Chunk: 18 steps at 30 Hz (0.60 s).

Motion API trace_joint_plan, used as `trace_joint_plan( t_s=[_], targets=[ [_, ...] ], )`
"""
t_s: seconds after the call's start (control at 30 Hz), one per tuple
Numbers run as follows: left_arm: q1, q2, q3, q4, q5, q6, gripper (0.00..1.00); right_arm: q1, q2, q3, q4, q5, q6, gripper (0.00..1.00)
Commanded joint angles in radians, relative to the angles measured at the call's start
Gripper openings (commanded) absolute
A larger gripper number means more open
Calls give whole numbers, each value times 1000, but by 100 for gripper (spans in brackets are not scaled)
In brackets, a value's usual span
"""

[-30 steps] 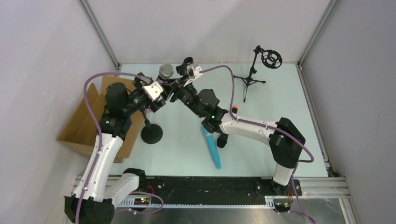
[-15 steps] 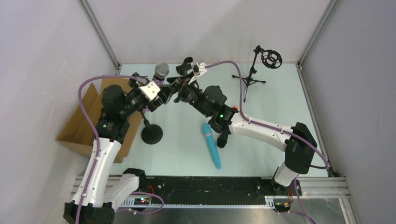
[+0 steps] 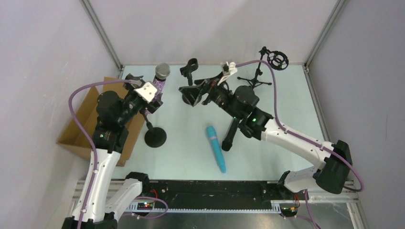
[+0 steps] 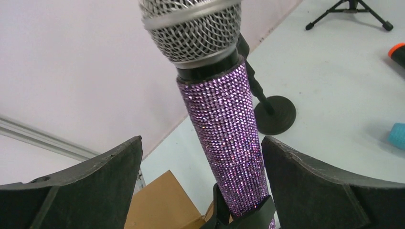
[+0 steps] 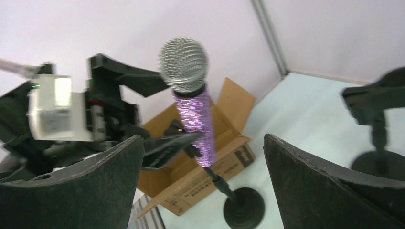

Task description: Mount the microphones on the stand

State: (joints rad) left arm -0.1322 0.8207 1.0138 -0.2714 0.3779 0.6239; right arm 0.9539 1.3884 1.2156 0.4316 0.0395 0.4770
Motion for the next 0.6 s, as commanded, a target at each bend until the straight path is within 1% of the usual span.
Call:
trace_joint_plan(
  t_s=[0.0, 0.1, 0.2, 0.27, 0.4, 0.47, 0.5, 0.53, 0.57],
  targets=[
    [6, -37, 60, 17, -16, -64, 98, -86, -53, -11, -157, -10, 6, 99],
    [6, -66, 86, 14, -14, -80, 98, -136, -42, -11, -239, -6, 22, 99],
    [4, -100, 112, 15, -21, -100, 98, -209, 14, -6, -248, -19, 62, 100],
    [5, -129, 127, 15, -32, -109, 98, -242, 79, 26, -259, -12, 70, 100],
    [5, -202, 144, 15, -63, -140, 98, -267, 265, 186, -310, 4, 54, 100],
    [6, -236, 141, 14, -66, -161, 98, -271, 409, 299, -347, 19, 52, 99],
    [6, -247, 138, 13, -65, -167, 98, -275, 445, 390, -363, 28, 52, 99],
    [6, -263, 133, 11, -60, -175, 98, -275, 516, 474, -393, 35, 52, 99],
    [6, -269, 131, 5, -58, -178, 98, -277, 547, 517, -413, 43, 55, 100]
  ],
)
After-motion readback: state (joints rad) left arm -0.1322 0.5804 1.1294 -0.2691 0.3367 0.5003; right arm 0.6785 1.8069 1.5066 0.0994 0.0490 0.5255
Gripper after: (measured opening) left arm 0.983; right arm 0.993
